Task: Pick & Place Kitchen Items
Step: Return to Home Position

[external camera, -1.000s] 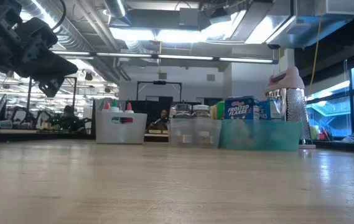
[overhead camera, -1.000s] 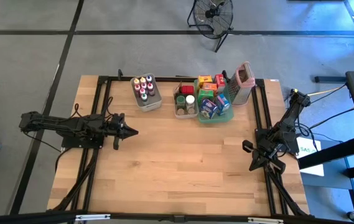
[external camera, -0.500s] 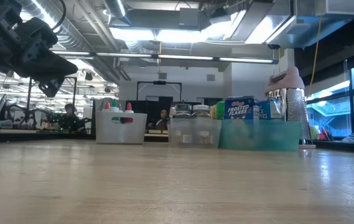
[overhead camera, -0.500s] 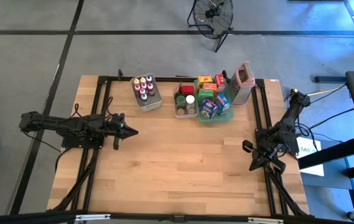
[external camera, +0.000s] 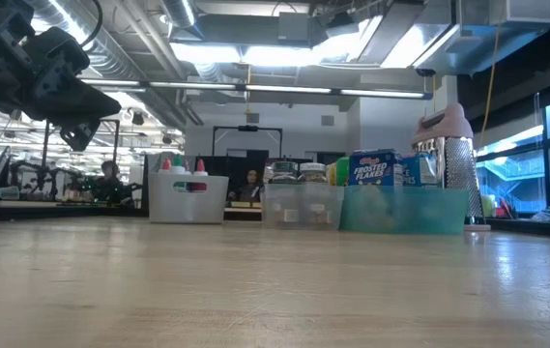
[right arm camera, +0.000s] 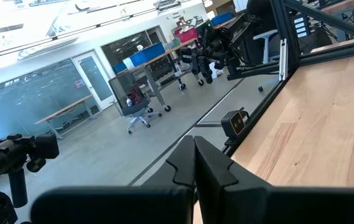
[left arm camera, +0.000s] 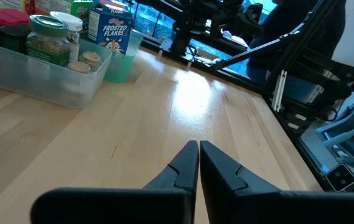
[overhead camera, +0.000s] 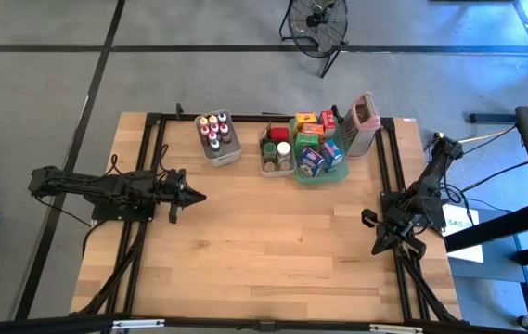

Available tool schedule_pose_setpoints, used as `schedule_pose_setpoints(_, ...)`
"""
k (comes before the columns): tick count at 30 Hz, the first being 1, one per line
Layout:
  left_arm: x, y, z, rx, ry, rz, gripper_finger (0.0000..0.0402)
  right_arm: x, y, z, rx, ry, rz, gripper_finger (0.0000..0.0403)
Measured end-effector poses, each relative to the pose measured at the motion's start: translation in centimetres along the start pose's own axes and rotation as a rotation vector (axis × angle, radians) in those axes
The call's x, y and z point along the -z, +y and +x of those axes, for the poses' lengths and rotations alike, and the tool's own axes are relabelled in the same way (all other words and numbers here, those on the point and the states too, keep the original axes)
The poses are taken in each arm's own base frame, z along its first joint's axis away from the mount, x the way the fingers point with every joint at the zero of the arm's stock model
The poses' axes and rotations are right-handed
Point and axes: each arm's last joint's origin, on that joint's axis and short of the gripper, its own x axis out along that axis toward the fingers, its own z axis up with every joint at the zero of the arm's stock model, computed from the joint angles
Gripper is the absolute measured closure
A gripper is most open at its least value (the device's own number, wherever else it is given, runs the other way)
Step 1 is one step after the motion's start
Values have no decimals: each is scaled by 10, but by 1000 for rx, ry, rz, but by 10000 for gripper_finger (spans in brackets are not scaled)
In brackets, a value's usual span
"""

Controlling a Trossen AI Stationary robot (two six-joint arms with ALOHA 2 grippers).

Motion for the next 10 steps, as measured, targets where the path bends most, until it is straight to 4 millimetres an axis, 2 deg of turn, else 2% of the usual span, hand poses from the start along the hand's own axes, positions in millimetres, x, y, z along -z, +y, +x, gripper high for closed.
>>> schedule_pose_setpoints(10, 0, 0, 0, 0, 0, 0, 389, 0, 0, 0, 0, 0, 0, 400)
